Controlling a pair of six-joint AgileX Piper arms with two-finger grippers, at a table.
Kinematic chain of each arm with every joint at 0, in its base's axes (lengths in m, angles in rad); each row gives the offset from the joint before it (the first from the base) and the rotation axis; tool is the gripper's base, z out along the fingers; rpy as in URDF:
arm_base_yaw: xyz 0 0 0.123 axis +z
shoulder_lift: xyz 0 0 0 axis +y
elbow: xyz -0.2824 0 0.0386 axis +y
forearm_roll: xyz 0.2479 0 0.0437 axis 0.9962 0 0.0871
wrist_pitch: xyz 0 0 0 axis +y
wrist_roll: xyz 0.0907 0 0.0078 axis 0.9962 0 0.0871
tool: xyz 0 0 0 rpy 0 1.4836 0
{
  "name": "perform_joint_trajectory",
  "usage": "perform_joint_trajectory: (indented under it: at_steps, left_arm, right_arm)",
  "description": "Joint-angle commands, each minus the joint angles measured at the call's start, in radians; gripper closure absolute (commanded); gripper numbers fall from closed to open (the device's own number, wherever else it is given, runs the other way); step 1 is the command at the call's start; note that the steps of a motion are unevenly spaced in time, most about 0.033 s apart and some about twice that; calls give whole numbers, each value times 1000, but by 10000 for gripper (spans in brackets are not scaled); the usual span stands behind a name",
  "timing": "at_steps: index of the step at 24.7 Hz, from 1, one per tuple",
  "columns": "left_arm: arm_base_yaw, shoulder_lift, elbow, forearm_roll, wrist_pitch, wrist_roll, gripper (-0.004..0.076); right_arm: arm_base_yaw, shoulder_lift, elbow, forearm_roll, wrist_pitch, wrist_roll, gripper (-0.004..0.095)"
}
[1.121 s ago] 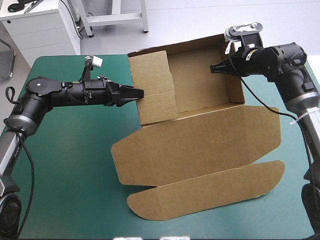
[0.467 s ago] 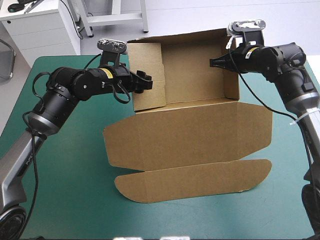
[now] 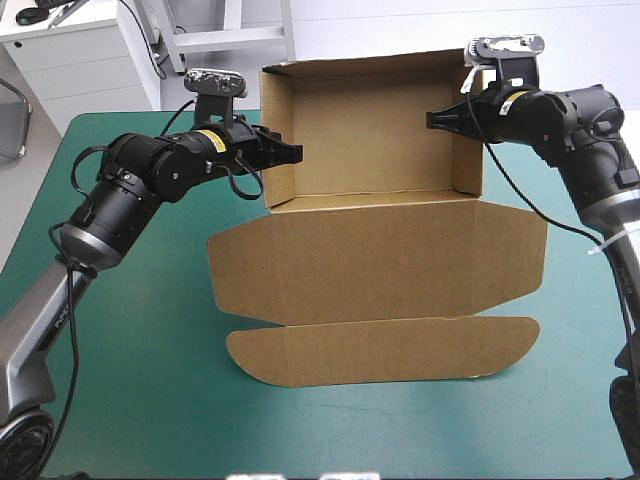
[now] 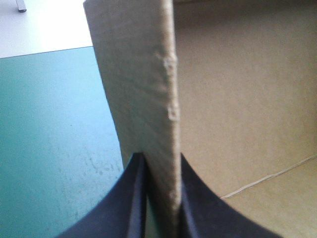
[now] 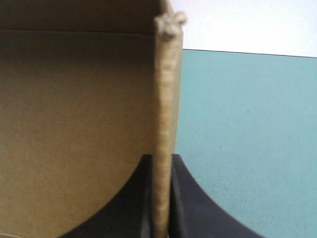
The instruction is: Fold the box
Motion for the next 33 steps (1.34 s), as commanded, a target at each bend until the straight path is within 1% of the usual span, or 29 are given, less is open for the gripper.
perform_joint_trajectory:
  at_steps: [1,3,7,9,10,13,14,15,17,24,29,33]
  left_arm:
    - [-31,-40,-34,-95,-94,17,729]
    - [-31,-40,-34,-92,-94,17,729]
    - [-31,-38,-34,-42,-88,25,729]
    - [-31,-35,-34,-7,-53,25,729]
    - [-31,-27,-34,10,-19,25,729]
    - [-19,9,-34,-2,56,42,729]
    - [-7,33,-35,-2,112,51,729]
    - [-1,42,-37,-2,139,53,729]
    - [21,85,-37,-6,224,68,729]
    - [21,156,-37,-7,287,64,729]
    - [21,210,-37,-14,386,42,729]
    - [21,242,-37,-11,440,42,729]
  right_arm:
    - [10,-47,-29,104,-95,-8,922]
    - [10,-47,-29,123,-86,-24,922]
    - [10,-47,-29,126,-67,-23,922]
    - [10,-42,-29,123,-4,-37,922]
    - [10,-33,-29,118,45,-37,922]
    - [10,-5,-29,116,124,-41,922]
    - [10,8,-29,114,159,-44,922]
    - [10,18,-29,113,179,-47,922]
    - [10,58,-29,123,261,-47,922]
    - [10,147,-29,178,307,-47,922]
    - [10,215,-29,187,378,-39,922]
    - [15,245,-27,211,378,-17,922]
